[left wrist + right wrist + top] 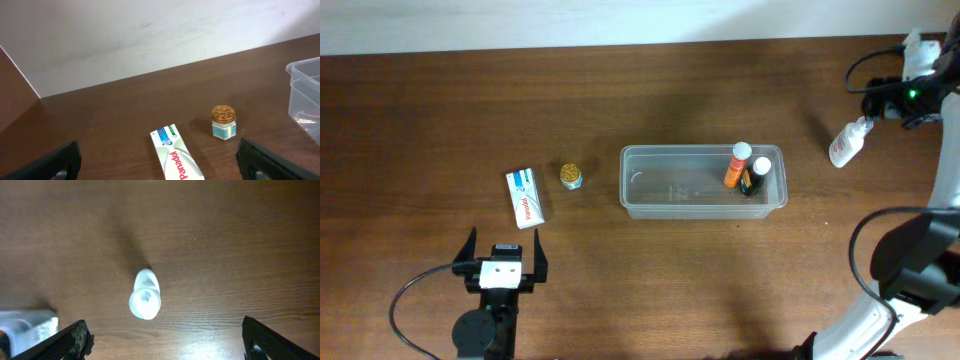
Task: Pack container
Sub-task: 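Move the right gripper to the white spray bottle and grasp it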
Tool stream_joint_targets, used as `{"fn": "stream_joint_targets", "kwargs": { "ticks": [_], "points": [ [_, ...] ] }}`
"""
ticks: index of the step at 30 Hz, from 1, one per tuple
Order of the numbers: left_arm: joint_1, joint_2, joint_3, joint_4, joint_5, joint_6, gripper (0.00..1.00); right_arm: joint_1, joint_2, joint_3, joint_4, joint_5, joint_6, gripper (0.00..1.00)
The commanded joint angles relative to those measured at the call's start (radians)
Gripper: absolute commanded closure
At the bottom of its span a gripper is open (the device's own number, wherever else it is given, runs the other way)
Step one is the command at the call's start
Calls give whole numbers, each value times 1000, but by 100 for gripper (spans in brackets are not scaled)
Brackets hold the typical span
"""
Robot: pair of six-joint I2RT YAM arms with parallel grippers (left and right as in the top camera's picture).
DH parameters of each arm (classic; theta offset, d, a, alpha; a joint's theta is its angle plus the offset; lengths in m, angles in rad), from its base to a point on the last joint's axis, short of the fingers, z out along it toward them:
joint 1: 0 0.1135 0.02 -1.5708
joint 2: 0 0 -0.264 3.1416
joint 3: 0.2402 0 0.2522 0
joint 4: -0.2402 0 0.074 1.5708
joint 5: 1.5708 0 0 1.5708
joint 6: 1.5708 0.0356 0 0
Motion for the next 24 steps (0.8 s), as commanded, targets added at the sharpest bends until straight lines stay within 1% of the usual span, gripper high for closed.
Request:
{"fn": "stream_joint_targets", "kwargs": {
  "ticks": [1, 5, 11, 18, 20, 23, 24],
  "points": [
    [7, -6, -5, -1, 11, 12, 1, -5, 64, -20, 6, -40, -48, 11],
    [7, -6, -5, -1, 11, 12, 1, -5, 122, -20, 10, -48, -60, 11],
    [7, -6, -5, -1, 11, 12, 1, -5, 188, -20, 9, -68, -74, 16],
    [7, -6, -5, -1, 11, 12, 1, -5, 237, -20, 9, -71, -70, 25],
    [7, -6, -5, -1, 11, 12, 1, -5, 237, -20, 10, -71, -70, 30],
    [7, -6, -5, -1, 11, 12, 0, -5, 237, -20, 14, -71, -70, 34],
    [7, -6, -5, -1, 11, 12, 1, -5, 237, -20, 14, -71, -70, 37]
  ]
}}
